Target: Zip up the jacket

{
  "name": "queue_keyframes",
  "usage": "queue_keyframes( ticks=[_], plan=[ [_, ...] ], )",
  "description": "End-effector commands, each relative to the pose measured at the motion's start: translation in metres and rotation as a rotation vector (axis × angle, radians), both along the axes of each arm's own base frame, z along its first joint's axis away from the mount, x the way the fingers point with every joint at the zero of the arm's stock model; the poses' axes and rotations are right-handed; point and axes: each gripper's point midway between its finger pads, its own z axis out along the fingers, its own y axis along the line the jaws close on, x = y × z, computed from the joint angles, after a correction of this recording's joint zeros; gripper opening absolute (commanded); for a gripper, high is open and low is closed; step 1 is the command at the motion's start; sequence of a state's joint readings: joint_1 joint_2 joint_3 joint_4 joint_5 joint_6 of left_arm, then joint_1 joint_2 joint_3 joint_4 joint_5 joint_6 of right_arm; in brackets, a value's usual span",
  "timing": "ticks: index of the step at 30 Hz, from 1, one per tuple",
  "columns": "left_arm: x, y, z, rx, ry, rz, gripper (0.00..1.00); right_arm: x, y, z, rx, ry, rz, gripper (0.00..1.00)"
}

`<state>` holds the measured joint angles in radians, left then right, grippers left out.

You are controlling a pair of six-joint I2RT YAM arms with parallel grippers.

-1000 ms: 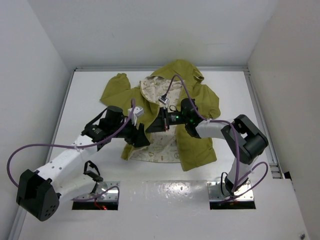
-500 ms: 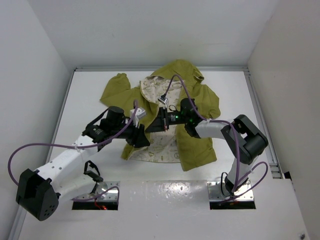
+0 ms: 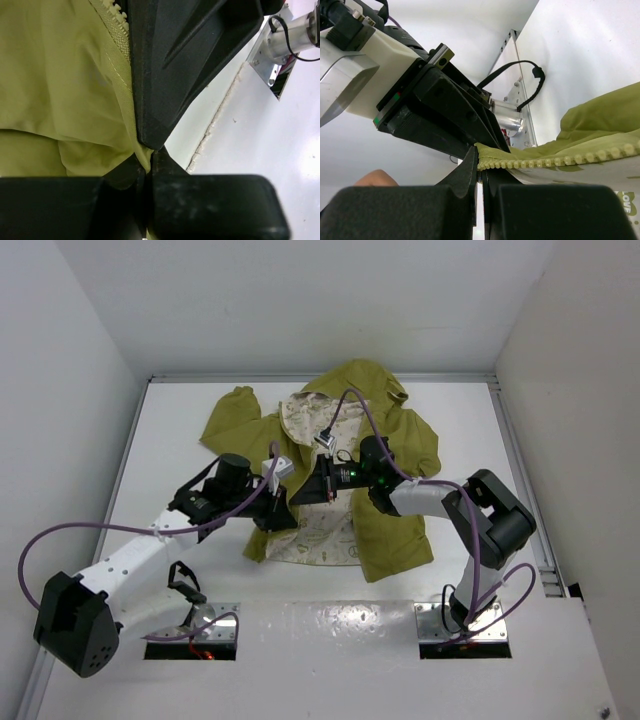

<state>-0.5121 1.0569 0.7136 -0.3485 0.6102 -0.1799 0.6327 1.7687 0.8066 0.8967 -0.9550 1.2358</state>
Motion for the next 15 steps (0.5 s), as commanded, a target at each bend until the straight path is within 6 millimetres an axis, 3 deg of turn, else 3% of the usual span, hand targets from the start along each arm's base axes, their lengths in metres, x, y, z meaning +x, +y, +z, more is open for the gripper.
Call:
queue_keyframes(
  ticks=[1, 4, 7, 8, 9, 12, 13, 15],
  plan=[
    [0.0, -0.006, 0.005, -0.023, -0.029, -0.029, 0.08, 0.003, 0.006, 0.024, 0.062, -0.087, 0.015, 0.0],
    [-0.002, -0.005, 0.001, -0.019, -0.021, -0.028, 0.01, 0.003, 0.007, 0.023, 0.062, -0.089, 0.015, 0.0],
    [0.0, -0.006, 0.011, -0.045, -0.069, -0.029, 0.0, 0.005, 0.006, 0.023, 0.06, -0.096, 0.011, 0.0],
    [-0.001, -0.005, 0.011, -0.05, -0.077, -0.029, 0.0, 0.005, 0.005, 0.023, 0.055, -0.093, 0.01, 0.04],
    [-0.001, -0.003, 0.012, -0.058, -0.102, -0.01, 0.0, 0.011, 0.001, 0.022, 0.048, -0.102, -0.004, 0.24],
    [-0.001, -0.002, 0.02, -0.076, -0.163, -0.02, 0.0, 0.025, -0.017, 0.018, 0.01, -0.112, -0.051, 0.53],
    [-0.002, -0.001, 0.016, -0.071, -0.156, -0.02, 0.0, 0.04, -0.036, 0.013, -0.027, -0.075, -0.101, 0.54],
    [-0.003, -0.002, 0.017, -0.073, -0.162, -0.033, 0.0, 0.044, -0.056, 0.006, -0.069, -0.107, -0.125, 0.54]
  ],
)
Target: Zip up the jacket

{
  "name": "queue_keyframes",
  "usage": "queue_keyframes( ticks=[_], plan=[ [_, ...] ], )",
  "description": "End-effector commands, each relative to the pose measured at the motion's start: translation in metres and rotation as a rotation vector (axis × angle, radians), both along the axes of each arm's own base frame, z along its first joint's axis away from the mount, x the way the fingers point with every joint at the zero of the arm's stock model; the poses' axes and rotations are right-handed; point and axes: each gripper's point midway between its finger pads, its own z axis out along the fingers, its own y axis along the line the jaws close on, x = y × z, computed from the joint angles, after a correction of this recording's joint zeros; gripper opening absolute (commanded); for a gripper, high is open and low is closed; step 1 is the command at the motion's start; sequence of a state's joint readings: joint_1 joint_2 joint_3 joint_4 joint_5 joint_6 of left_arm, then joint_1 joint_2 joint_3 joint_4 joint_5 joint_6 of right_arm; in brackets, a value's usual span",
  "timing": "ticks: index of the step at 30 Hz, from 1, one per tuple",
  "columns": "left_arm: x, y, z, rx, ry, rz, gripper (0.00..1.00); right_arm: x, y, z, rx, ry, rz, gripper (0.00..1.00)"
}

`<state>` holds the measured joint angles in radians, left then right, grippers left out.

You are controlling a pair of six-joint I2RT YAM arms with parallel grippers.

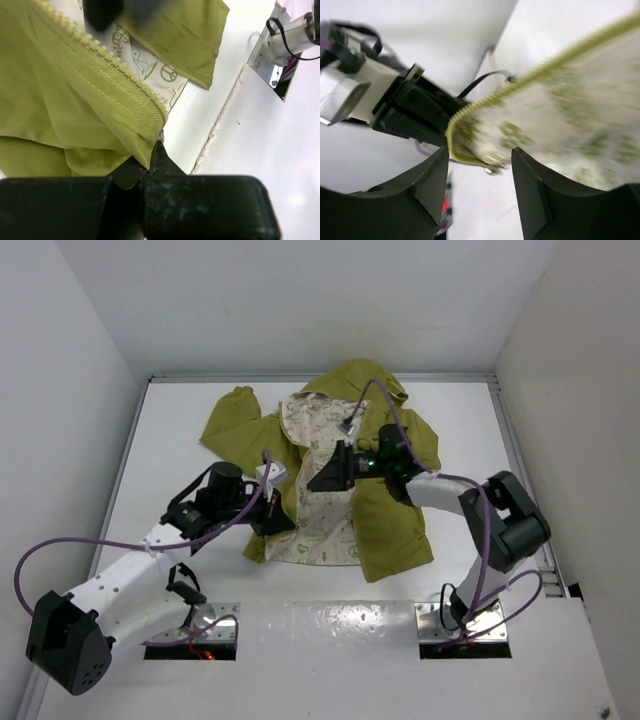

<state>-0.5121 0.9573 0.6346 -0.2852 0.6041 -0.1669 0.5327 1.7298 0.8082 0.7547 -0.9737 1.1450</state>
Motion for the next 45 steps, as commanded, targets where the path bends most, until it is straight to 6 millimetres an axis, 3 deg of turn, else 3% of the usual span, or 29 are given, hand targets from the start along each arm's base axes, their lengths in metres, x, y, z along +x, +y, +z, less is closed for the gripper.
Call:
queue_keyframes(
  ticks=[1, 2, 3, 5, 6, 8, 9, 13, 15, 17, 19, 21, 22, 28, 32, 35, 41, 45],
  plan=[
    [0.004, -0.006, 0.011, -0.034, -0.05, -0.007, 0.0, 0.027, -0.052, 0.006, -0.057, -0.104, -0.102, 0.54],
    [0.008, -0.005, 0.007, -0.025, -0.029, 0.022, 0.0, 0.025, -0.061, 0.012, -0.068, -0.134, -0.108, 0.54],
    [0.01, -0.004, 0.004, -0.021, -0.002, 0.049, 0.0, 0.01, -0.078, -0.02, -0.184, -0.114, -0.078, 0.54],
    [0.019, 0.0, -0.003, 0.016, 0.012, 0.107, 0.0, 0.008, -0.099, -0.01, -0.261, -0.208, -0.094, 0.5],
    [0.024, 0.001, -0.005, 0.031, 0.013, 0.125, 0.0, -0.023, -0.118, -0.036, -0.41, -0.227, -0.006, 0.49],
    [0.035, 0.006, -0.007, 0.056, 0.013, 0.194, 0.0, -0.046, -0.129, -0.049, -0.529, -0.27, 0.049, 0.49],
    [0.04, 0.007, -0.007, 0.061, 0.02, 0.228, 0.0, -0.075, -0.142, -0.063, -0.628, -0.252, 0.128, 0.47],
    [0.057, 0.019, -0.006, 0.105, -0.01, 0.329, 0.0, -0.137, -0.16, -0.099, -0.815, -0.234, 0.252, 0.49],
    [0.06, 0.019, -0.002, 0.101, -0.014, 0.345, 0.0, -0.14, -0.168, -0.109, -0.868, -0.226, 0.177, 0.57],
    [0.061, 0.02, -0.002, 0.105, -0.018, 0.354, 0.0, -0.15, -0.18, -0.13, -0.962, -0.178, 0.123, 0.57],
    [0.065, 0.021, 0.002, 0.103, -0.025, 0.376, 0.0, -0.143, -0.191, -0.143, -1.09, -0.179, 0.021, 0.6],
    [0.068, 0.022, 0.006, 0.101, -0.037, 0.386, 0.0, -0.142, -0.19, -0.146, -1.131, -0.16, -0.01, 0.62],
    [0.07, 0.024, 0.006, 0.106, -0.041, 0.397, 0.0, -0.13, -0.197, -0.147, -1.193, -0.194, -0.062, 0.62],
    [0.072, 0.027, 0.012, 0.106, -0.071, 0.413, 0.0, -0.099, -0.174, -0.13, -1.271, -0.273, -0.099, 0.59],
    [0.068, 0.033, 0.006, 0.123, -0.074, 0.419, 0.0, -0.105, -0.167, -0.132, -1.299, -0.261, -0.068, 0.71],
    [0.067, 0.035, 0.005, 0.126, -0.078, 0.427, 0.0, -0.115, -0.167, -0.14, -1.317, -0.183, -0.05, 0.71],
    [0.068, 0.04, 0.007, 0.122, -0.091, 0.446, 0.0, -0.114, -0.181, -0.154, -1.435, -0.13, -0.065, 0.71],
    [0.067, 0.043, 0.008, 0.118, -0.084, 0.46, 0.0, -0.117, -0.176, -0.162, -1.443, -0.086, -0.048, 0.7]
  ],
)
